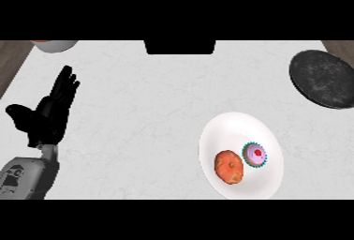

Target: Pick the cupcake from the plate and place it in the pan

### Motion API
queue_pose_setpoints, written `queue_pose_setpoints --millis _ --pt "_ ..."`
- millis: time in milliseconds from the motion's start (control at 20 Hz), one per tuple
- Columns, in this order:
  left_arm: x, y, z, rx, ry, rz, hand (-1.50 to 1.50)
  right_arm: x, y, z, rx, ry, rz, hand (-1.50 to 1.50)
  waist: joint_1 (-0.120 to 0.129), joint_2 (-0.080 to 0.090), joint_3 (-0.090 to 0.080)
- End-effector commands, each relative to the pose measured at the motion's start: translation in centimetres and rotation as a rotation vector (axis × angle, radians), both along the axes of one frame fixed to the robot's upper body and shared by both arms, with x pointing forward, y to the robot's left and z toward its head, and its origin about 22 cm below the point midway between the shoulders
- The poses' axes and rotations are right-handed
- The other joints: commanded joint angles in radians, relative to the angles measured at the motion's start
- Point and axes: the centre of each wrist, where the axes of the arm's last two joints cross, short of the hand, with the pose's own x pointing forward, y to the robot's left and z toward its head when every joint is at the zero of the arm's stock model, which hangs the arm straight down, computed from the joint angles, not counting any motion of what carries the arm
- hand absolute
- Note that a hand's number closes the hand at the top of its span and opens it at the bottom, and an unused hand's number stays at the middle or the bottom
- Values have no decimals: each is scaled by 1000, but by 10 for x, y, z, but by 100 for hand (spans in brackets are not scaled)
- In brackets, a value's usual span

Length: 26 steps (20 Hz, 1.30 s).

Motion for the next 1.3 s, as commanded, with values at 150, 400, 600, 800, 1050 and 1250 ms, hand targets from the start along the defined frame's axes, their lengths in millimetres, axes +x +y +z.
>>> queue_pose_setpoints --millis 150,400,600,800,1050,1250 --pt "0 1 -15 -10 2 -11 0 -2 39 41 -102 -49 -4 -150 6 2 1" --pt "10 -10 2 -16 -4 -11 0 10 70 27 -59 44 64 -150 14 3 1" --pt "1 -10 -11 -26 4 -18 0 -5 111 8 -24 97 119 -150 12 2 1" --pt "-9 -4 -6 -12 6 -32 0 -16 121 21 -93 103 109 -150 11 1 1" --pt "0 12 -14 -5 6 -24 0 1 124 8 -137 166 18 -150 13 4 1" --pt "2 0 5 9 6 -2 0 -6 126 -18 -161 167 -29 -150 8 2 2"
